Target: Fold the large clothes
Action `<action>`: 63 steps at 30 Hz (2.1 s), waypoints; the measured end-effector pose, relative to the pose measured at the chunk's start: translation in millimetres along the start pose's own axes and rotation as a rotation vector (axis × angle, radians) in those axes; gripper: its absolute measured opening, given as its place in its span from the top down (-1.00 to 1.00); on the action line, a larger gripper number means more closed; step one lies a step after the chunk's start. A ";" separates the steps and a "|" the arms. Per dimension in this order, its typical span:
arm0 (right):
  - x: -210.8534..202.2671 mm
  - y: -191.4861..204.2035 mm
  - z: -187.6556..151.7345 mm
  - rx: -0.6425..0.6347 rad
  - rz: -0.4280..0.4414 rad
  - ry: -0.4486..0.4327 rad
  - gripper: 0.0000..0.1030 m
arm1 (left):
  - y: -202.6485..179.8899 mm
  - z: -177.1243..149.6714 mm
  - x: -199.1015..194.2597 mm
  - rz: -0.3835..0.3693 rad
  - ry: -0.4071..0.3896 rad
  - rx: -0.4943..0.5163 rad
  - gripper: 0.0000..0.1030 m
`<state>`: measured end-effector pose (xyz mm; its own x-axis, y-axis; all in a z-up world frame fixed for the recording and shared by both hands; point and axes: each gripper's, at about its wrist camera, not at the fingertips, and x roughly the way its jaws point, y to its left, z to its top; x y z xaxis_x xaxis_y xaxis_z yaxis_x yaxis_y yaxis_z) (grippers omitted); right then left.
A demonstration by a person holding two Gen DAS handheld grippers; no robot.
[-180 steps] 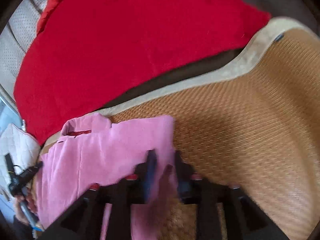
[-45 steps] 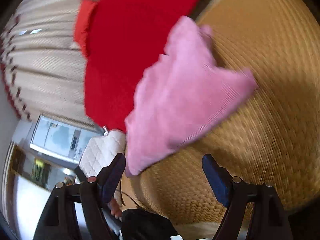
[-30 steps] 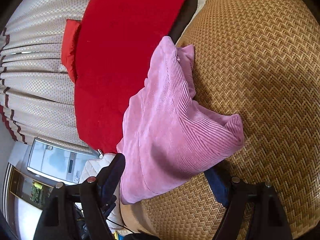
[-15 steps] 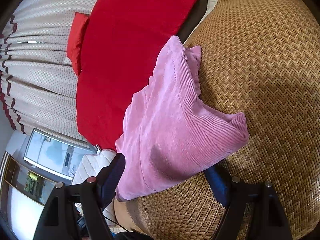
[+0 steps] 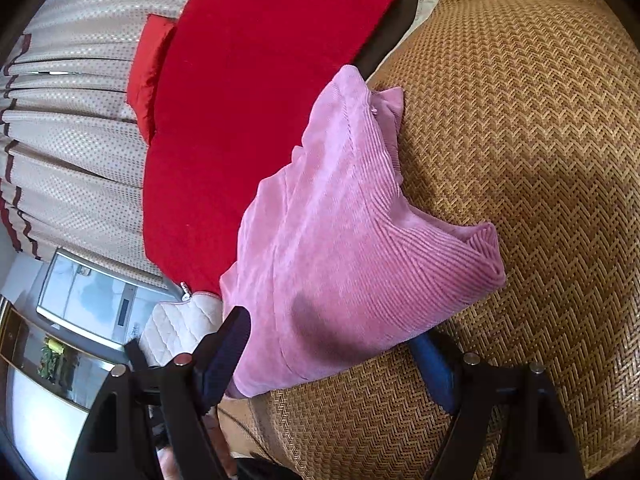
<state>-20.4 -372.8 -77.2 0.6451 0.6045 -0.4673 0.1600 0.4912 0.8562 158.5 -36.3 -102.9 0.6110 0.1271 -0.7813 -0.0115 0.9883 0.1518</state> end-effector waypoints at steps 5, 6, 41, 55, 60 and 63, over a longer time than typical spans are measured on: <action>-2.7 3.6 3.2 0.051 -0.031 0.004 -0.58 | 6.3 6.0 -12.7 -0.036 0.012 -0.019 -0.68; -2.9 4.0 4.9 0.054 -0.035 0.006 -0.58 | 9.4 7.4 -17.1 -0.052 0.007 -0.034 -0.68; 66.9 55.5 36.2 -0.116 -0.308 0.034 0.65 | -7.9 13.4 8.8 -0.088 -0.001 0.004 -0.75; 13.5 33.0 86.2 -0.099 -0.149 -0.008 -0.51 | -12.6 11.2 9.9 -0.090 -0.048 0.010 -0.83; 96.1 38.9 152.7 -0.127 -0.108 0.177 -0.51 | -11.9 10.3 9.0 -0.088 -0.051 0.020 -0.84; 147.5 40.9 170.7 -0.144 -0.177 0.282 -0.51 | -11.8 8.3 8.2 -0.088 -0.063 0.022 -0.85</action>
<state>208.8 -370.6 -73.5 0.3821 0.6415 -0.6652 0.1312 0.6748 0.7262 170.2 -47.6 -106.1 0.6575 0.0337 -0.7527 0.0616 0.9933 0.0982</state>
